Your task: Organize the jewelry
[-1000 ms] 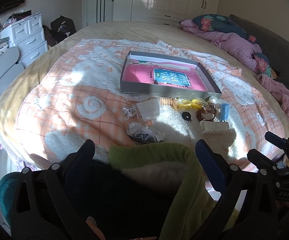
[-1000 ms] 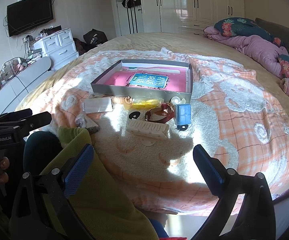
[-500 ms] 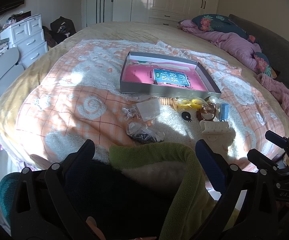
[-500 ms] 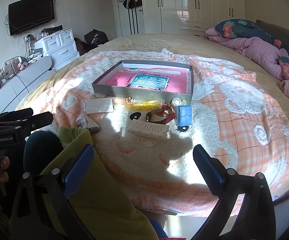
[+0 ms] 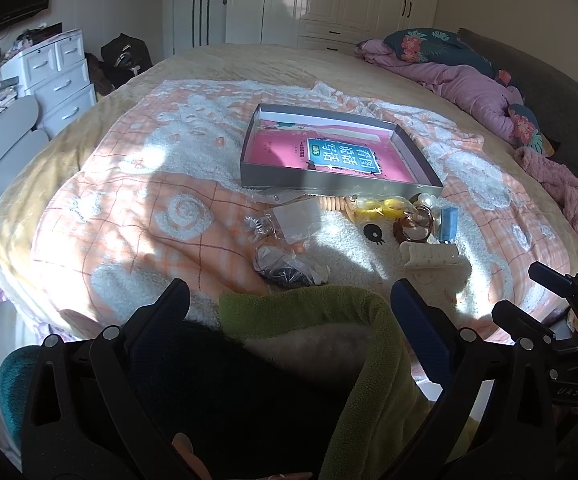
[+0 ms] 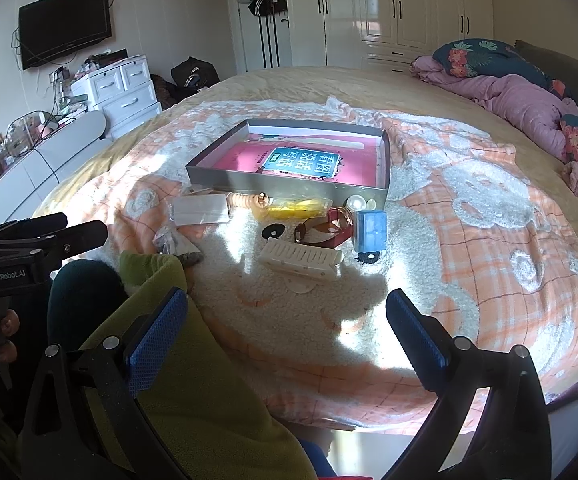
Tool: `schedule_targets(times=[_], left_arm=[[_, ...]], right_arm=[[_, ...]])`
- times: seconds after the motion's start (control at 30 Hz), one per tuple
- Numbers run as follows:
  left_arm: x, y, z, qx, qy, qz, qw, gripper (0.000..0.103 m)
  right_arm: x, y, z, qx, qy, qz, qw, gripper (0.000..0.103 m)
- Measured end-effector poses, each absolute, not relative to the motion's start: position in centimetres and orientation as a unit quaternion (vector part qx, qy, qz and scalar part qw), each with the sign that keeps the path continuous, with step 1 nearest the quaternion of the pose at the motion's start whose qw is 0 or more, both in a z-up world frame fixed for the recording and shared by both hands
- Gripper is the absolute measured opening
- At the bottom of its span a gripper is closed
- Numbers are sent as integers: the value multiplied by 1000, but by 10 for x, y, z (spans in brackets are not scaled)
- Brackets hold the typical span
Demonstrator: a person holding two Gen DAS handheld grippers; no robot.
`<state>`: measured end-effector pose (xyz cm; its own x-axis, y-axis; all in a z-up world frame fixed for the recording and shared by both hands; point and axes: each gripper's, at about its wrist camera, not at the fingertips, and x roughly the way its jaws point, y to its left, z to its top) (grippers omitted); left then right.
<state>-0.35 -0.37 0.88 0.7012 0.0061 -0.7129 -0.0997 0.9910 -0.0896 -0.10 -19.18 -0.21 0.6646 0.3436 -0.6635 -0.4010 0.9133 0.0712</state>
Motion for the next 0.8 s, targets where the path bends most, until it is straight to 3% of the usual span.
schedule_targets(times=[0.8], left_arm=[[31,38,0,-80,390,61,915,94]], right_arm=[[43,-186,-7,-4,364,214,906,99]])
